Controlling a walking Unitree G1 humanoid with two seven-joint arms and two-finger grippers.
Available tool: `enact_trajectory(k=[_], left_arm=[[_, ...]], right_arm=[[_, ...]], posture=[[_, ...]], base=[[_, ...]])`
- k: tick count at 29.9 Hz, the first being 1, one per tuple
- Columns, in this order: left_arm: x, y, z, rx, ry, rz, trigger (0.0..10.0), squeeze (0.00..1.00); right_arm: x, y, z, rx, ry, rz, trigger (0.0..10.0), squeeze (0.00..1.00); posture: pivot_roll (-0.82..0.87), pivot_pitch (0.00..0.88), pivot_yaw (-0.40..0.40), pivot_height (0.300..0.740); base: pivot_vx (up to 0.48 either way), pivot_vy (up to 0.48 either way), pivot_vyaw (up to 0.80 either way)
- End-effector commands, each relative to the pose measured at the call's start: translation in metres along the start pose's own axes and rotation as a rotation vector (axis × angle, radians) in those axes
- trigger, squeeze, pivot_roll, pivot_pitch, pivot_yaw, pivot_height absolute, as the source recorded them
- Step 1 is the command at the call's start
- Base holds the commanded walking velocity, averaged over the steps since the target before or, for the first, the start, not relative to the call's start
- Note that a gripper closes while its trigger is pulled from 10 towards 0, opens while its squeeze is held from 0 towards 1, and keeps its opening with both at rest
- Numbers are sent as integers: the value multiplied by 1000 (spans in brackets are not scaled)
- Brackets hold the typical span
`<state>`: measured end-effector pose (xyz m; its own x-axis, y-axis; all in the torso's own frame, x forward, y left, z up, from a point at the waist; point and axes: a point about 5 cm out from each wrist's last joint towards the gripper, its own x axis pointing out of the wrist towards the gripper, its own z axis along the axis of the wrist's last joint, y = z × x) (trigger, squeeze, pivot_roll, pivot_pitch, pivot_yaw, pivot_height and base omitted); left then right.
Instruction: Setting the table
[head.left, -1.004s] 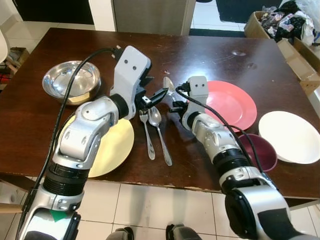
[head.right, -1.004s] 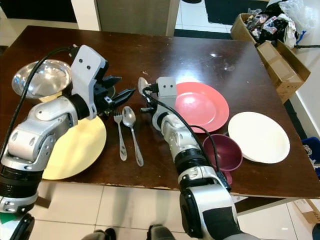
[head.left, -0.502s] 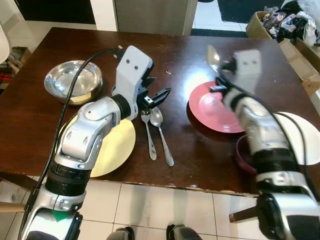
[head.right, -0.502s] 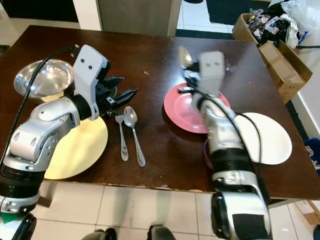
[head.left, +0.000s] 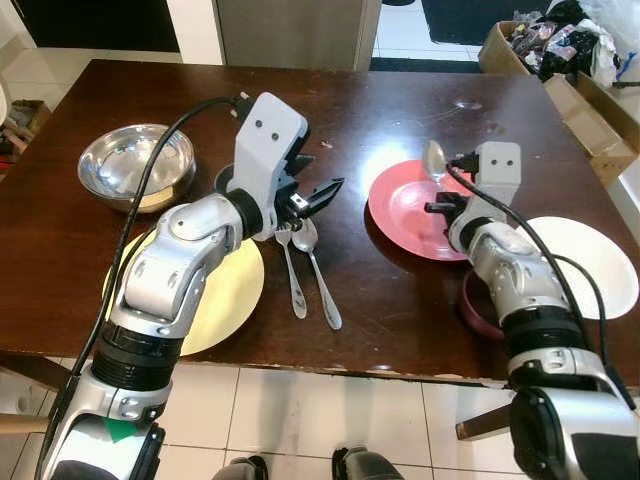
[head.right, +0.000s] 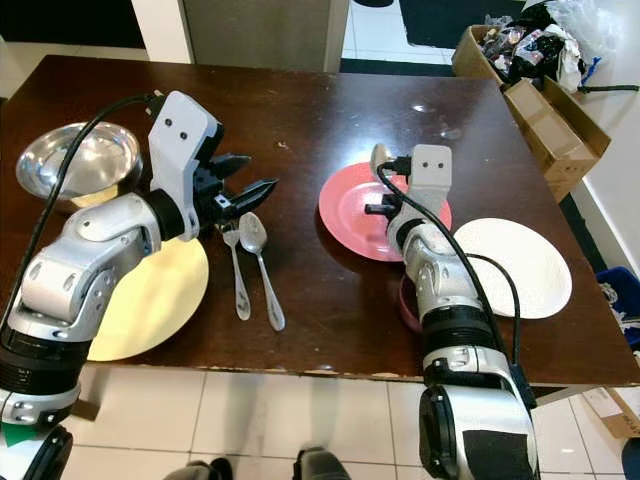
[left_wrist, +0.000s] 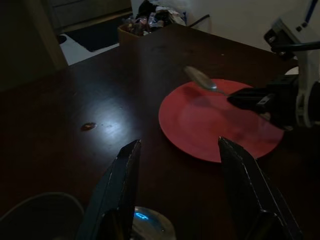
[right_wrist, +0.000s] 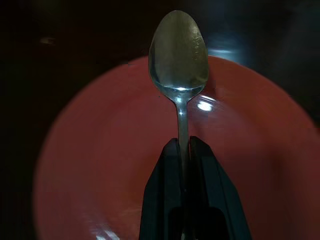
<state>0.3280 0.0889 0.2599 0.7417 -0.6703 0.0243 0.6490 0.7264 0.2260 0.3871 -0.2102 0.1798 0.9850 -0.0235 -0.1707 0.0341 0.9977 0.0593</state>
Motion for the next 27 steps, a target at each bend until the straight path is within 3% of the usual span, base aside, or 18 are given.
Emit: enact_trajectory(k=[1, 6, 7, 8, 9, 16, 17, 18, 20, 22, 27], left_arm=[[0, -2, -1, -1, 1, -11, 10000, 0], [1, -2, 0, 0, 0, -14, 10000, 0], [1, -1, 0, 2, 1, -11, 10000, 0], [1, -1, 0, 3, 1, -10, 10000, 0], [1, 0, 0, 3, 0, -9, 10000, 0], [0, 0, -1, 3, 1, -1, 10000, 0], [0, 0, -1, 3, 2, -1, 10000, 0], [0, 0, -1, 3, 2, 0, 10000, 0], [-1, 0, -2, 3, 3, 4, 10000, 0], [-1, 1, -2, 2, 2, 10, 10000, 0], [-1, 5, -3, -8, -6, 51, 10000, 0]], right_arm=[[-2, -11, -4, 0, 12, -32, 10000, 192], [-4, -21, -10, -15, 25, -31, 10000, 192], [-4, -21, -11, -25, 27, -23, 10000, 427], [-4, -21, -11, -27, 27, -19, 10000, 427], [-3, -21, -11, -25, 27, -13, 10000, 1000], [-1, -15, 2, -30, -18, 0, 10000, 1000], [-1, -15, 8, -41, -52, -7, 10000, 47], [-2, -15, 18, -65, -102, -14, 10000, 0], [-8, -10, 46, -114, -243, -16, 10000, 0], [-12, -5, 56, -120, -302, 0, 10000, 0], [-32, 24, 83, -53, -470, 123, 10000, 0]], posture=[[-67, 93, 61, 740], [-67, 94, 67, 740], [-67, 94, 67, 740], [-67, 94, 67, 740], [-67, 91, 67, 740], [-63, 89, 62, 740], [-61, 84, 59, 740], [-61, 83, 60, 740], [-61, 83, 60, 740], [-62, 81, 59, 740], [-65, 78, 59, 740]], base=[[0, 0, 0], [0, 0, 0], [0, 0, 0], [0, 0, 0], [0, 0, 0], [0, 0, 0], [0, 0, 0], [0, 0, 0], [0, 0, 0], [0, 0, 0], [0, 0, 0]])
